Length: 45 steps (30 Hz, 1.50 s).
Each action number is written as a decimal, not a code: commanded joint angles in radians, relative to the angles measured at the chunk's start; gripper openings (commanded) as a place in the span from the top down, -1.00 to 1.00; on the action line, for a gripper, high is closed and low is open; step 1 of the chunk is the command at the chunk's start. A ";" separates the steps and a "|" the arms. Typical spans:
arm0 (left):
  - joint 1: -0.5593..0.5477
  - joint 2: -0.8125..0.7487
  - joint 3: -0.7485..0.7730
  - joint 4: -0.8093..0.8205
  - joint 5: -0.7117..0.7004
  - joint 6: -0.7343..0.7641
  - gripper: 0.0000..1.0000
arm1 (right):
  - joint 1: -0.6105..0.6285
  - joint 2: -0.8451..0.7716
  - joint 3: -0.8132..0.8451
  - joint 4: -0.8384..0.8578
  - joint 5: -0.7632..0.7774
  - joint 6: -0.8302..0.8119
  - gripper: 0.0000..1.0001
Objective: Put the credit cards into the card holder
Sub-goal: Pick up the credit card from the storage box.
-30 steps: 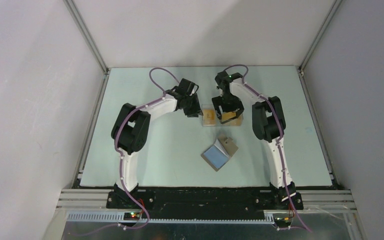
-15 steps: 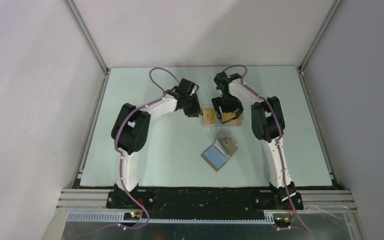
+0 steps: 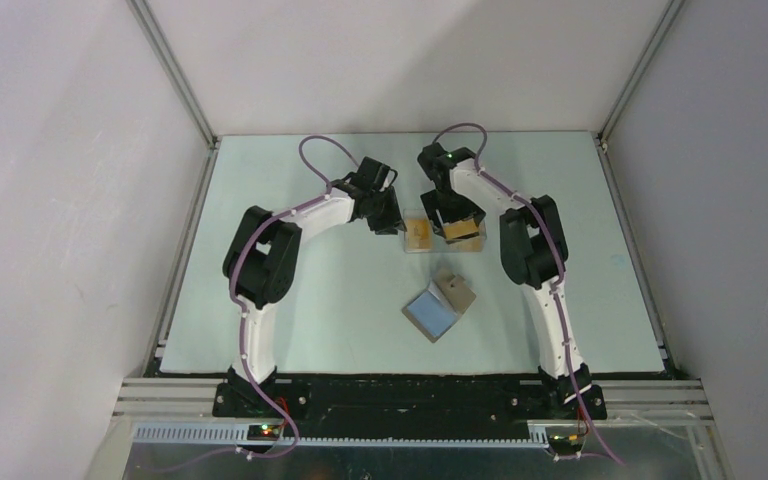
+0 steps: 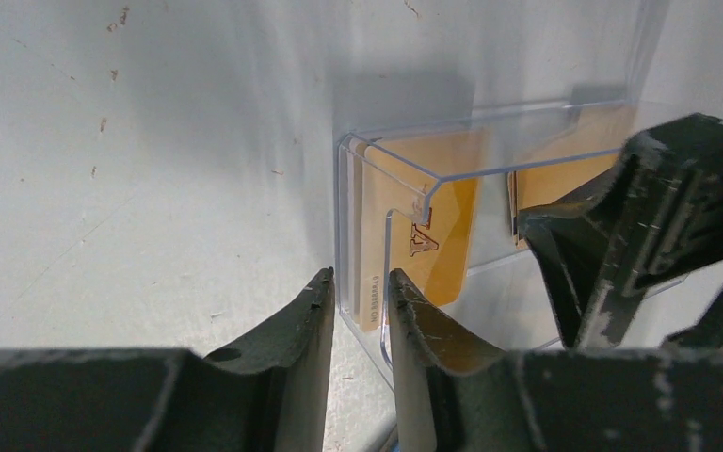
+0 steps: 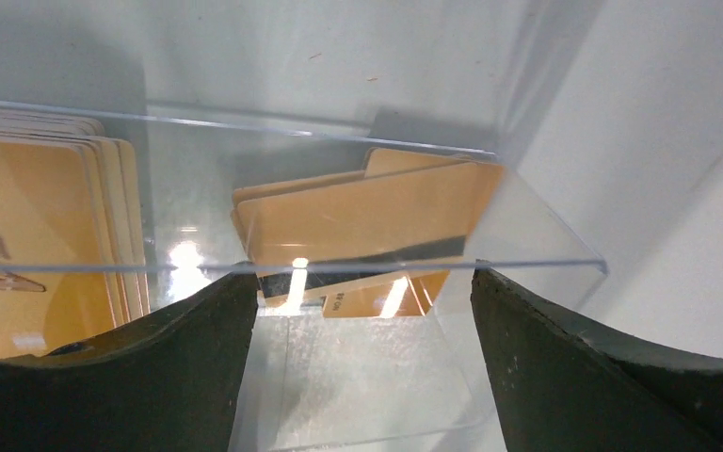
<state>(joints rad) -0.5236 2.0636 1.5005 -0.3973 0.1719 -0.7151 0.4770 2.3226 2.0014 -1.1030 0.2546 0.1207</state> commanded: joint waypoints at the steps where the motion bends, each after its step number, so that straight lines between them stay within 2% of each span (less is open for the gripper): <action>1: -0.003 0.017 0.015 0.004 0.007 0.010 0.36 | -0.001 -0.100 0.010 0.029 0.105 -0.012 -0.74; 8: -0.003 0.023 0.020 0.004 0.013 0.009 0.37 | -0.022 -0.107 0.008 0.027 0.027 -0.013 -0.74; 14: -0.003 0.025 0.019 0.004 0.015 0.012 0.38 | -0.006 -0.068 0.014 0.022 -0.055 -0.034 -0.88; 26: -0.003 0.034 0.022 0.004 0.023 0.013 0.45 | -0.015 0.049 0.035 0.008 -0.016 -0.014 -0.85; 34: -0.002 0.031 0.022 0.003 0.021 0.019 0.49 | -0.025 0.027 0.044 0.002 0.005 0.011 -0.50; 45: -0.001 0.039 0.018 0.003 0.023 0.020 0.59 | -0.053 -0.058 0.056 -0.004 -0.016 0.014 -0.40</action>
<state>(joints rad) -0.5236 2.0884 1.5017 -0.3687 0.2142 -0.7155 0.4557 2.3478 2.0258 -1.0893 0.1944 0.1345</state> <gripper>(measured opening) 0.215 0.713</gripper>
